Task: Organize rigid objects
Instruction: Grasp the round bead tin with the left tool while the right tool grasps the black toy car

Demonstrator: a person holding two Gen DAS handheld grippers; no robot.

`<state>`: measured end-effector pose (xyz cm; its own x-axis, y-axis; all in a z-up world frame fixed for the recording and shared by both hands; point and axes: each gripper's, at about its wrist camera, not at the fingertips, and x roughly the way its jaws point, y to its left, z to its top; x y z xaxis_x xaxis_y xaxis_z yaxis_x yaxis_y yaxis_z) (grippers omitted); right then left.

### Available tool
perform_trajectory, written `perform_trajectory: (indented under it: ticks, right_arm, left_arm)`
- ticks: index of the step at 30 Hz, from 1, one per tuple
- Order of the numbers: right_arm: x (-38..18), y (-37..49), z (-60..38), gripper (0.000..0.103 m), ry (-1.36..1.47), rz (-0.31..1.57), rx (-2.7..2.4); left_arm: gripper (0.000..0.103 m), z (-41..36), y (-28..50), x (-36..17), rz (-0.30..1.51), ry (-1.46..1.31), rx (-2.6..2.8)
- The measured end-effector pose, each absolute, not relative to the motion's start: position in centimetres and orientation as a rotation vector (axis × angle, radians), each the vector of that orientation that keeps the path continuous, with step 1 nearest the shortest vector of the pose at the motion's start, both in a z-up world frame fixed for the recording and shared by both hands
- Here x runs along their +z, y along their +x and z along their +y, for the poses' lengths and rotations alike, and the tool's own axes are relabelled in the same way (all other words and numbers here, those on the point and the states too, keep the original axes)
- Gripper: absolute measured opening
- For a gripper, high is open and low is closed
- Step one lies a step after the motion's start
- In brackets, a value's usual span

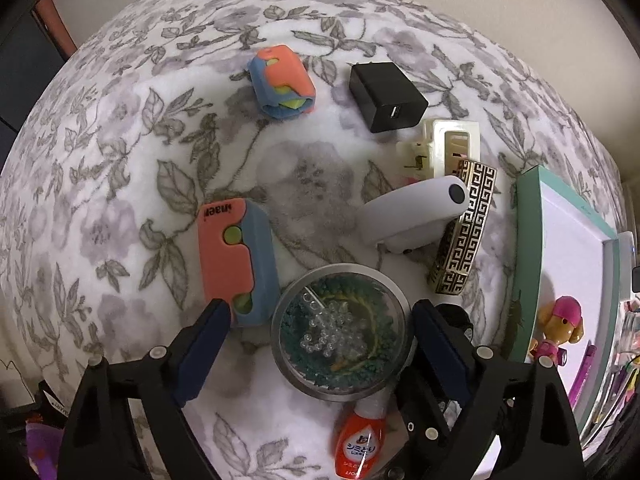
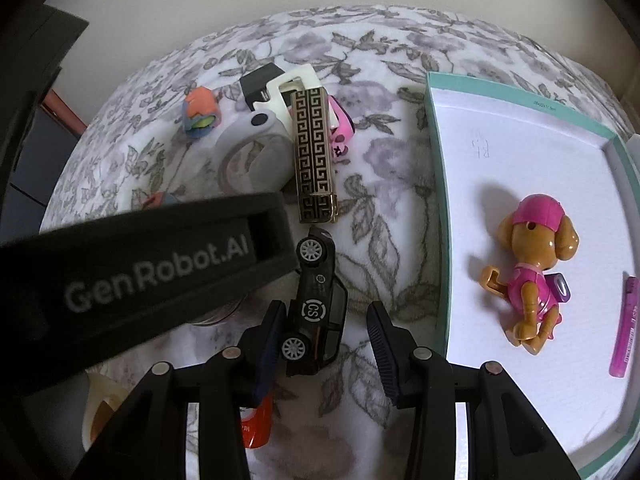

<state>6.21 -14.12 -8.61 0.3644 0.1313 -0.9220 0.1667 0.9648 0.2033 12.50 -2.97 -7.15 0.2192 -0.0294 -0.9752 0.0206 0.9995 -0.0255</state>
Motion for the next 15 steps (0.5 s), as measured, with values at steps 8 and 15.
perform_trajectory:
  ticks: [8,15]
  right_arm:
    - [-8.5,6.0,-14.6,0.039,0.307,1.204,-0.030]
    - [-8.5,5.8,-15.5,0.032,0.337,1.208,-0.041]
  left_arm:
    - [0.084,-5.1,12.4,-7.6,1.338,0.072,-0.037]
    - [0.072,-6.7,11.5,-7.2,1.340,0.095,-0.070]
